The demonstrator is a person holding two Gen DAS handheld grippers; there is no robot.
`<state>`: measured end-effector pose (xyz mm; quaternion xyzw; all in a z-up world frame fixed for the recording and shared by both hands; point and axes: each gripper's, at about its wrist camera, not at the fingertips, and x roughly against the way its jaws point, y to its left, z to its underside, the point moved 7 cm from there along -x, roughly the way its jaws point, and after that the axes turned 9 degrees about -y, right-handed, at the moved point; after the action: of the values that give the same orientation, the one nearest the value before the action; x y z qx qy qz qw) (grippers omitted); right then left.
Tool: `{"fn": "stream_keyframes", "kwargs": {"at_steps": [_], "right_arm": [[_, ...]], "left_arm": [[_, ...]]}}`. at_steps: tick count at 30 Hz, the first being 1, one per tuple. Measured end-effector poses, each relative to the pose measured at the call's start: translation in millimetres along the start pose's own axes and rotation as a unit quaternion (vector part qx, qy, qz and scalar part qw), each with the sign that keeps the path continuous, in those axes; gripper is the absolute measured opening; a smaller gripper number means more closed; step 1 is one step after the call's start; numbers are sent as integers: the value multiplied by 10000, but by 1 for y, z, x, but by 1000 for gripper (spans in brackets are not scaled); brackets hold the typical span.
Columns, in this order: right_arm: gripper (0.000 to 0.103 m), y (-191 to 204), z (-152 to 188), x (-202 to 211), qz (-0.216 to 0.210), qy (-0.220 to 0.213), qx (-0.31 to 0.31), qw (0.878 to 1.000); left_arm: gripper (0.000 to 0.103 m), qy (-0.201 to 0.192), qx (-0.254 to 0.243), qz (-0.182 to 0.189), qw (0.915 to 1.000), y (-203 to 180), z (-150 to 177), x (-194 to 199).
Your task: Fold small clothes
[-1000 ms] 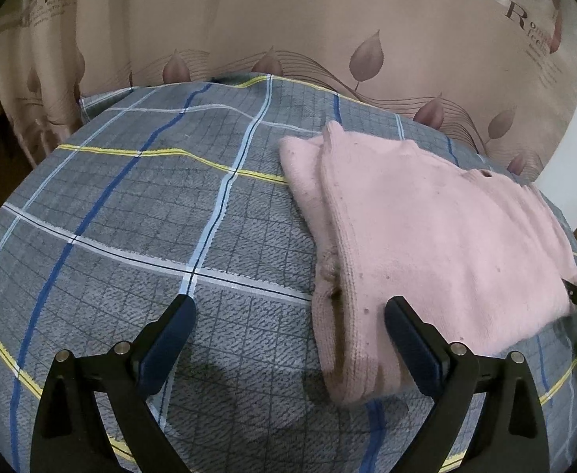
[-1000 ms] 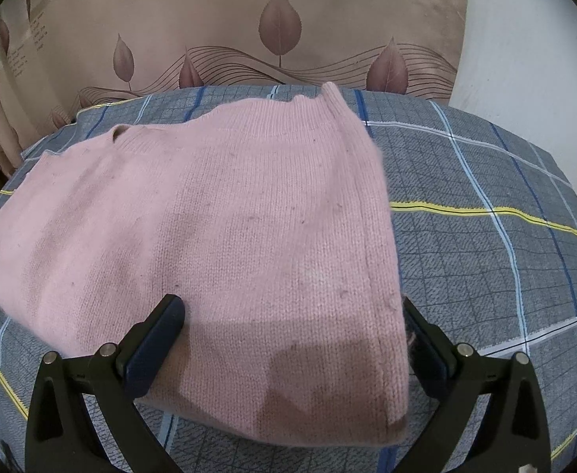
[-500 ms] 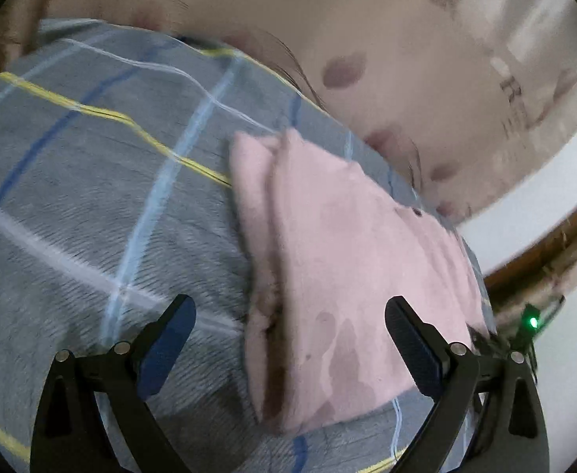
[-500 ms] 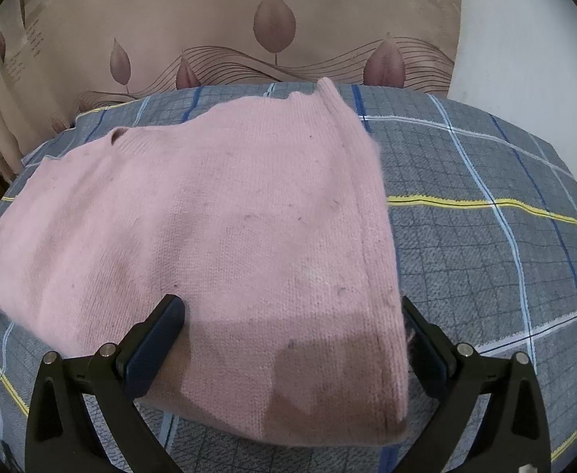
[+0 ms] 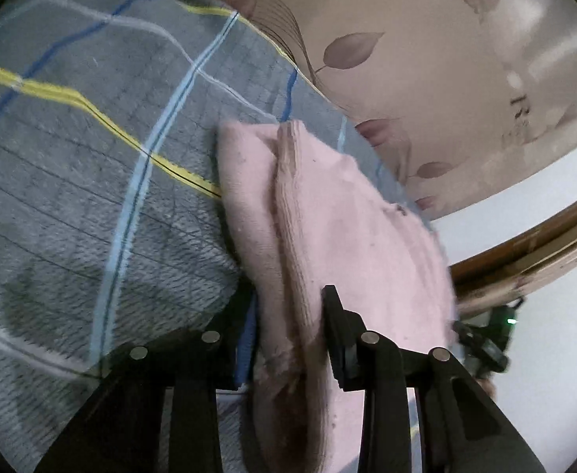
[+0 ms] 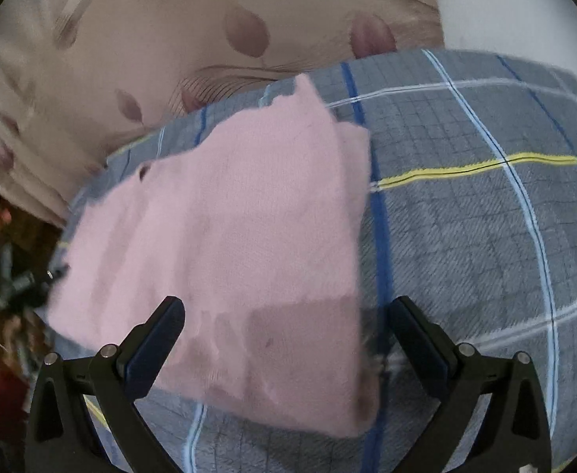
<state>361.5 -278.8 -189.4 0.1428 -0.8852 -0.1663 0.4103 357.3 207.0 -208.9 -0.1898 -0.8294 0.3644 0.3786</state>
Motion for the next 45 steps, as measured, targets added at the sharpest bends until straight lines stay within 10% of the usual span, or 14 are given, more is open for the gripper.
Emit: {"fn": "stream_keyframes", "kwargs": {"at_steps": [13, 25, 28, 31, 32, 45], "right_arm": [[103, 31, -20, -46, -499, 574, 775, 9941], [102, 21, -31, -46, -1327, 502, 40, 9899], [87, 21, -29, -43, -1218, 402, 261, 9914], [36, 11, -29, -42, -1044, 397, 200, 9935], [35, 3, -30, -44, -1104, 465, -46, 9928], [75, 17, -10, -38, -2128, 1383, -757, 9643]], "left_arm": [[33, 497, 525, 966, 9927, -13, -16, -38], [25, 110, 216, 609, 9978, -27, -13, -48], [28, 112, 56, 630, 9979, -26, -12, -47], [28, 143, 136, 741, 9971, -23, -14, -47], [28, 127, 207, 765, 9968, -22, -15, -46], [28, 74, 174, 552, 9983, -22, -14, -48]]}}
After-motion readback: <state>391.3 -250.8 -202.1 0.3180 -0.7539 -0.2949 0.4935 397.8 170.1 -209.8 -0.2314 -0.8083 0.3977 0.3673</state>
